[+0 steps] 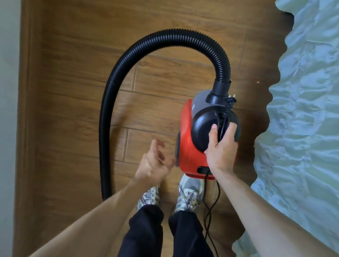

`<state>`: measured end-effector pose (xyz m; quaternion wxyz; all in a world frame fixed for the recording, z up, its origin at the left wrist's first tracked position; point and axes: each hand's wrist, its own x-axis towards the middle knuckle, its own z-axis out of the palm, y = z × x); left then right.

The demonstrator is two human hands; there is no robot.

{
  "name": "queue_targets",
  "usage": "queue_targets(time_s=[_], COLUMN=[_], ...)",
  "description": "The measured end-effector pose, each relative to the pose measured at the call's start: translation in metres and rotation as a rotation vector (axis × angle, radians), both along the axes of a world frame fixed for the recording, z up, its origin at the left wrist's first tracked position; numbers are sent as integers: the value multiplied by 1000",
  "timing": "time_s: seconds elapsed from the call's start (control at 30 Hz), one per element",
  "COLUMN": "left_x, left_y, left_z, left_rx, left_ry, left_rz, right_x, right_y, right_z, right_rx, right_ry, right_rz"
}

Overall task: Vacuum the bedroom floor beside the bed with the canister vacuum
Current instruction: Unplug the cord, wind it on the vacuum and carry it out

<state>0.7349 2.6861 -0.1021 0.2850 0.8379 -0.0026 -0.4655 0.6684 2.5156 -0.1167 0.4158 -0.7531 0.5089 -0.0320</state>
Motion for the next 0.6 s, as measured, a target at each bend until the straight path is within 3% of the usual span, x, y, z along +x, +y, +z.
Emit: queue_targets(time_s=[0.17, 0.33, 0.6], left_x=[70, 129, 160], left_y=[51, 77, 100], left_z=[-26, -57, -91], left_rx=[281, 498, 371], left_ry=[-182, -196, -27], left_rz=[-18, 18, 43], right_x=[2, -1, -1], right_y=[5, 5, 5], right_z=[-6, -10, -10], right_rx=[-63, -73, -83], right_ry=[-11, -22, -40], right_rz=[-26, -59, -42])
